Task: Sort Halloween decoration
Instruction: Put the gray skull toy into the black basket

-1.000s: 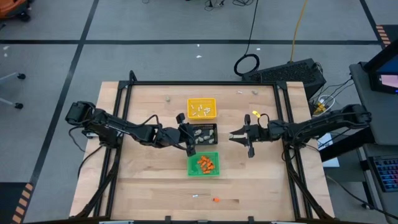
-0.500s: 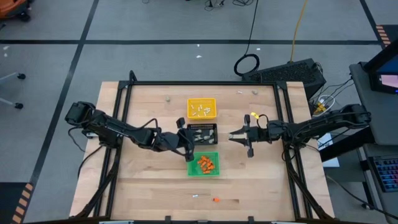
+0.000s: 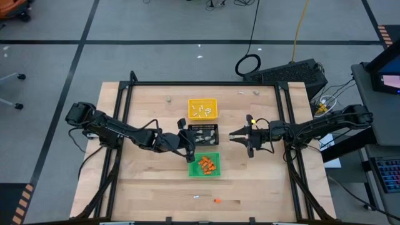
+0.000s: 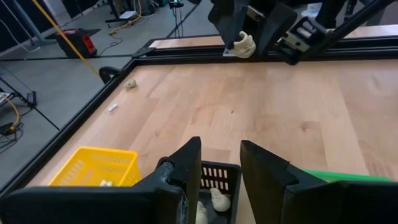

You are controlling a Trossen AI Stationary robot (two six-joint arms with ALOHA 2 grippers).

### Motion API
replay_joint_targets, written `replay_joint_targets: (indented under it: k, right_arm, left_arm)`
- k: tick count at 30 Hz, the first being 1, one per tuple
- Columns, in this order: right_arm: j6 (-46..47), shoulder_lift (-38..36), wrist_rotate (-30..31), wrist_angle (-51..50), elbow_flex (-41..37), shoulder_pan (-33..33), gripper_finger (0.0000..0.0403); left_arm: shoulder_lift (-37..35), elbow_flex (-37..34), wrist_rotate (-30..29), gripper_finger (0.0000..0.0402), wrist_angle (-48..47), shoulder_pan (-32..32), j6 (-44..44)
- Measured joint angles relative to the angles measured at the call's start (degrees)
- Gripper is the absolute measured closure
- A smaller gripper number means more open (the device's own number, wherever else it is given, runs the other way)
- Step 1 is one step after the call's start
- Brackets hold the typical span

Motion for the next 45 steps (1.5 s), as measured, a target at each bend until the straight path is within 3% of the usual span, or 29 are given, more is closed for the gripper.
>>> replay_joint_targets:
  k: [5, 22, 34, 45]
  right_arm:
    - [-4.94, 0.00, 0.02, -0.01, 0.00, 0.00, 0.0342]
    - [-3.49, 0.00, -0.04, -0.02, 0.00, 0.00, 0.0342]
    - [16.84, 0.00, -0.17, -0.01, 0.02, 0.00, 0.0342]
    - [48.07, 0.56, 3.03, 0.64, 0.69, -0.03, 0.0342]
  left_arm:
    - [0.00, 0.00, 0.02, 0.0288, 0.30, 0.04, 0.00]
    - [0.00, 0.00, 0.08, 0.0288, 0.32, 0.00, 0.11]
    - [0.00, -0.02, 0.10, 0.0288, 0.27, -0.01, 0.11]
    - [0.00, -0.04, 0.04, 0.0288, -2.34, -0.02, -1.31]
